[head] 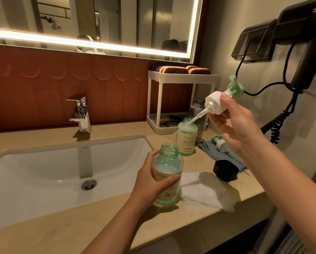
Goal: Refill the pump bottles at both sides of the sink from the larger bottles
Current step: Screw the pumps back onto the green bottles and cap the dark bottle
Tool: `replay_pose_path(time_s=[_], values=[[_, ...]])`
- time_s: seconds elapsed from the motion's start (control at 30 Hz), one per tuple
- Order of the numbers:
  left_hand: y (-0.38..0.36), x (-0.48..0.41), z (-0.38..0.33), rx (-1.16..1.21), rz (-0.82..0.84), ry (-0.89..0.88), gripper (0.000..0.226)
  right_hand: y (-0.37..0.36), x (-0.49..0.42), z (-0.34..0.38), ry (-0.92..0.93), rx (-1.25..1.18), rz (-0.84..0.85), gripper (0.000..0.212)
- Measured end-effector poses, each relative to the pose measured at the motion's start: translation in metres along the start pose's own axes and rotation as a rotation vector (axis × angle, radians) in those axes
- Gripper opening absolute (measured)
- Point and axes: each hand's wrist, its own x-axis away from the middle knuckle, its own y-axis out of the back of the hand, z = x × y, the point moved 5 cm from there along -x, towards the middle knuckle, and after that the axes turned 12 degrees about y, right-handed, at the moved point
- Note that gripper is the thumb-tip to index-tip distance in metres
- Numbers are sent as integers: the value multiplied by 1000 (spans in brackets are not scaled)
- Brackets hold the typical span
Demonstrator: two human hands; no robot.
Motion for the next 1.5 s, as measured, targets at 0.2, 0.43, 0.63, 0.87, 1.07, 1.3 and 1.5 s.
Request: replay_pose_path(time_s=[0.2,0.43,0.63,0.87,1.07,1.3,1.5], values=[[-1,-1,0,-3,0,1,71,-10,9,-7,39,186,177,10],[-2,1,0,3,5,4,72,-28,31,-27,85,430,496,39],[-1,1,-1,8,10,5,69,-40,41,-41,142,546,665,26],[-2,1,-4,-17,8,10,66,-41,39,-43,157,591,758,37],[-2,2,-4,-25,7,12,68,-37,44,-54,118,681,846,35],[-3,2,-3,-39,-4,22,64,-55,43,-58,227,989,794,42],[-2,3,-5,-86,-19,-1,67,-60,49,-75,-43,623,831,60]])
